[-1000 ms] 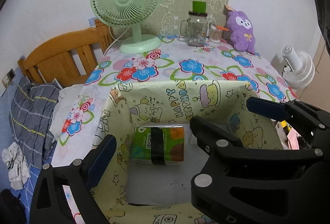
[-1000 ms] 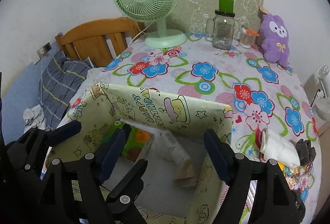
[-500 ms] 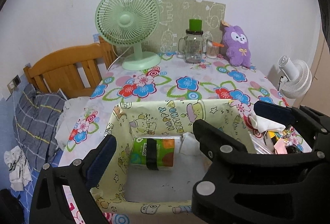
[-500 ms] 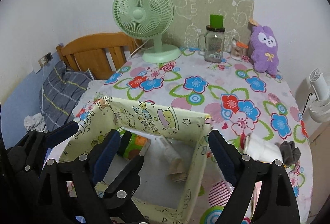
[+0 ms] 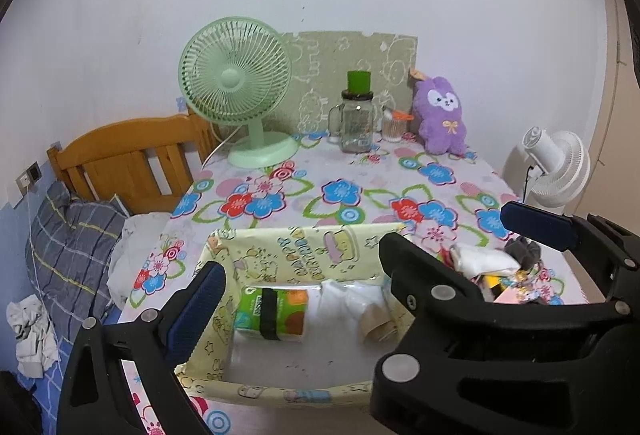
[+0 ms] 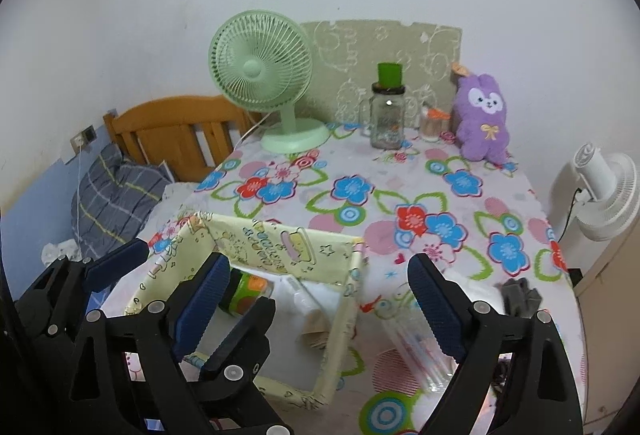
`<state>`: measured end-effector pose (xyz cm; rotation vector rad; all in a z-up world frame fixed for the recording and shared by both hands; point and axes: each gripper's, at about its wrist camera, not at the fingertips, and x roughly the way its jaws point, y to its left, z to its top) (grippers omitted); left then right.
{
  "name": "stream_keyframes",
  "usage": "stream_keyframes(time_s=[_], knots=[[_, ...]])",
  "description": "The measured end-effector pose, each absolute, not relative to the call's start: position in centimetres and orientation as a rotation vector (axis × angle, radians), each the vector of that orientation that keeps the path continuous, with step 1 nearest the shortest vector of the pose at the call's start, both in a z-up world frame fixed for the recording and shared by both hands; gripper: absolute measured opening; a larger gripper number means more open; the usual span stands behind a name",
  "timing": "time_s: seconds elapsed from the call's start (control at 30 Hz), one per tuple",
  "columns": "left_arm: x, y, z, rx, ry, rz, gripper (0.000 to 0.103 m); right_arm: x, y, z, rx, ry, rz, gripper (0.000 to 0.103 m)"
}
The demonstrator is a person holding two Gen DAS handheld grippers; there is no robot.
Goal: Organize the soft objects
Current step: 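Withdraw both tools from the box back over the table items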
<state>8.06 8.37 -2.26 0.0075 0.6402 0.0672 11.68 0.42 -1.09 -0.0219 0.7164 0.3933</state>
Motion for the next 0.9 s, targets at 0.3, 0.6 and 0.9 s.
stream_keyframes(time_s=[0.3,0.6,0.9], knots=[[6.8,5.9,-0.6,0.009,0.585,0.040,0.100,10.1,-2.2,0.8,-0.014,0.662,0.349,0.094],[5.6,3.7,0.0,0.002,0.555,0.016,0.101,8.2,-5.0,1.8,-0.009,0.601,0.274,0.102],[4.4,1.4,0.3,0.009,0.521,0.011,0.101,6.9,-7.6,2.1,0.006,0.570,0.235,0.103]])
